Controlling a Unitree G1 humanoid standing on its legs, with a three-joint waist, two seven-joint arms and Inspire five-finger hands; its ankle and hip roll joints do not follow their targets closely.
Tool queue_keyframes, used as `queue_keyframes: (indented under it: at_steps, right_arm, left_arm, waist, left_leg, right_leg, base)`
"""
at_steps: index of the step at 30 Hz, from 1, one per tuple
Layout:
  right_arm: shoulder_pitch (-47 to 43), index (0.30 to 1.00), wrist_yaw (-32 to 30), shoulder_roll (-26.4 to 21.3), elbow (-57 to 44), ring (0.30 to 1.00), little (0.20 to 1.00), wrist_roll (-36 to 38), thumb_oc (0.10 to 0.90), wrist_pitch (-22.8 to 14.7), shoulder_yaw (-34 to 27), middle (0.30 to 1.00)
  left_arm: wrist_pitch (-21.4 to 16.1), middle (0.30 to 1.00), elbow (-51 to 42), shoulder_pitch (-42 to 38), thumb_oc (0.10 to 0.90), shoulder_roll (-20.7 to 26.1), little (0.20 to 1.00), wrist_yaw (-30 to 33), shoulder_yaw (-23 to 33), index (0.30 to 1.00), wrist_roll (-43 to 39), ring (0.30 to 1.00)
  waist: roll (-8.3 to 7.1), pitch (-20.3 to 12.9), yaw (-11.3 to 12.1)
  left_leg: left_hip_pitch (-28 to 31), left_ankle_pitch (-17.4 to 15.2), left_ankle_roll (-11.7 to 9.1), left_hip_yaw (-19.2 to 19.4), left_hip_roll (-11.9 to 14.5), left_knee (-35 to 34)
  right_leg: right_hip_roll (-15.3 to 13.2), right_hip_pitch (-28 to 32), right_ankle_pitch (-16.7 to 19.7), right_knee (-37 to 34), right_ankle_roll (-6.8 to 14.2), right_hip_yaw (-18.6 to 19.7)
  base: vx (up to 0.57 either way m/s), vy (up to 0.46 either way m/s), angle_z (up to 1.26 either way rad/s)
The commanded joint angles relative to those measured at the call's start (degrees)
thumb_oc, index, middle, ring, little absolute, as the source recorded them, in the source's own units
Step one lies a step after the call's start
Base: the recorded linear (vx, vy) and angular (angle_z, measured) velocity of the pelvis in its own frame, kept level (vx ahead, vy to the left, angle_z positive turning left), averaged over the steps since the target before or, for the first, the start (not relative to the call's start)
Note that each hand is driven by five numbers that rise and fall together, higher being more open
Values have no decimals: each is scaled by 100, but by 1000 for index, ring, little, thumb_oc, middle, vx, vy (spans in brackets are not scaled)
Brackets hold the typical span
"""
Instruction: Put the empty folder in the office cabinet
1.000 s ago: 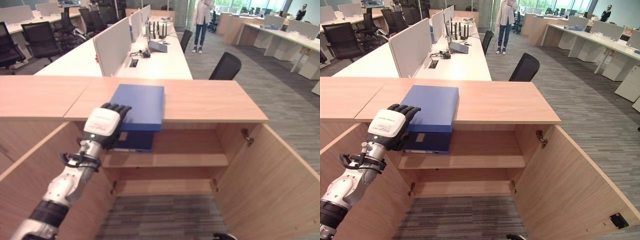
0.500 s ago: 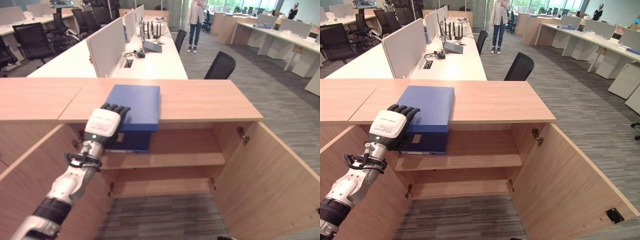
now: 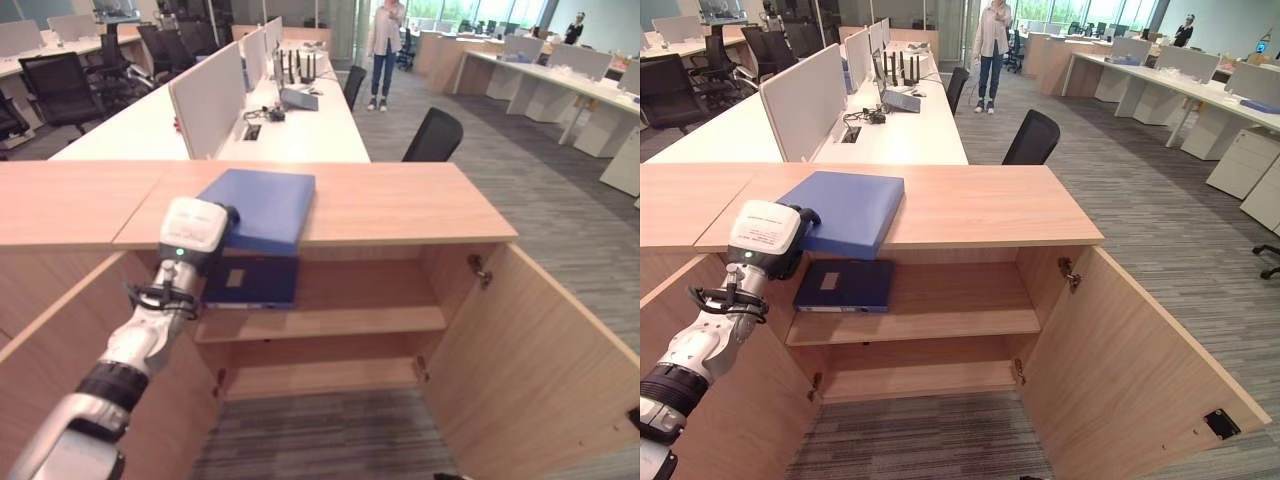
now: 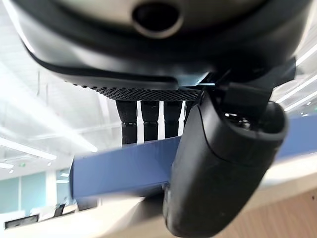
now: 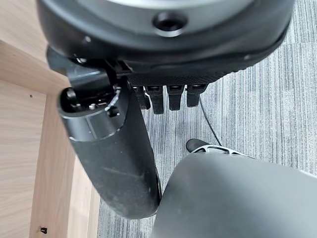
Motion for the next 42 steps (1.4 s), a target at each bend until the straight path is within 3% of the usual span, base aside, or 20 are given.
queue_keyframes:
  at_steps: [1,8,13,16,20,22,25,30,35,39,42]
  right_arm:
    - [-18,900,-40,-165,290,900,900,-123,800,-65,314,900]
    - [7,900,-64,-143,331,900,900,-117,800,-80,291,900]
    - [-31,900,-110,-65,375,900,900,-71,800,-100,249,900]
    - [-108,900,-194,75,438,900,900,-7,800,-117,109,900]
    - [-168,900,-236,201,459,900,900,163,800,-149,-58,900]
    - [-183,900,-241,220,444,900,900,213,800,-149,-88,900]
    - [-126,900,-227,203,314,900,900,347,800,-134,-156,900]
    - [-61,900,-175,163,72,900,900,197,800,-148,19,900]
    - [-124,900,-184,8,-998,900,900,-256,800,-229,374,900]
    - [129,900,-142,-613,-3375,900,900,-761,800,-391,466,900]
    - [309,900,-91,-912,-4297,900,900,-991,800,-430,373,900]
  left_arm:
    - [168,300,483,-931,400,598,300,71,7,300,-48,300]
    - [226,300,565,-924,400,594,300,272,137,300,-261,300]
    - [170,300,-202,-521,400,132,300,516,685,300,-620,300]
    - [-323,300,-1965,375,400,-715,300,391,1325,300,-973,300]
    - [-1260,300,-3723,1621,400,-1433,300,-284,1331,300,-1882,300]
    - [-1395,300,-3884,1881,400,-1497,300,-452,1233,300,-2121,300]
    - [-1609,300,-4332,2963,400,-1460,300,-1128,1212,300,-3108,300]
    - [-1564,300,-4341,3734,400,-1281,300,-1285,1536,300,-3227,300]
    - [-1554,300,-4243,4818,400,-1135,300,-1500,2159,300,-3186,300]
    - [-1590,300,-4184,5490,400,-1146,300,-1630,2699,300,-3218,300]
    - [-1572,300,-4044,5534,400,-1205,300,-1662,2735,300,-3123,300]
  waist:
    - [-187,-3,-10]
    - [-184,1,-23]
    - [-215,19,8]
    - [-267,77,98]
    - [-302,140,219]
    - [-308,171,251]
    - [-314,260,385]
    - [-316,331,500]
    - [-281,430,658]
    - [-240,516,697]
    - [-210,528,679]
  left_leg:
    - [288,-758,1,-183,-83,-40]
    - [290,-756,4,-177,-93,-40]
    - [282,-748,-2,-197,-96,-40]
    - [256,-734,3,-296,-94,-40]
    - [208,-716,29,-377,-124,-40]
    - [187,-711,34,-388,-124,-40]
    - [128,-674,55,-457,-132,-40]
    - [91,-650,55,-516,-134,-40]
    - [47,-612,50,-608,-132,-40]
    - [36,-579,56,-611,-124,-40]
    - [33,-571,59,-611,-126,-40]
  right_leg:
    - [-240,150,-136,38,602,-92]
    - [-244,146,-139,38,605,-76]
    - [-252,143,-134,38,594,-117]
    - [-272,140,-129,38,570,-185]
    - [-299,119,-100,38,561,-239]
    - [-304,106,-90,38,561,-261]
    - [-316,73,-59,38,563,-324]
    - [-311,59,-64,38,550,-383]
    - [-302,54,-86,38,520,-456]
    - [-310,50,-115,38,532,-499]
    - [-321,48,-121,38,533,-521]
  base:
    - [-7,7,-8]
    - [-4,4,-6]
    - [0,0,0]
    - [4,-13,4]
    - [2,2,11]
    - [-14,-3,12]
    - [-25,-13,11]
    - [-12,-12,8]
    - [-20,-5,8]
    - [-18,7,15]
    - [-10,5,19]
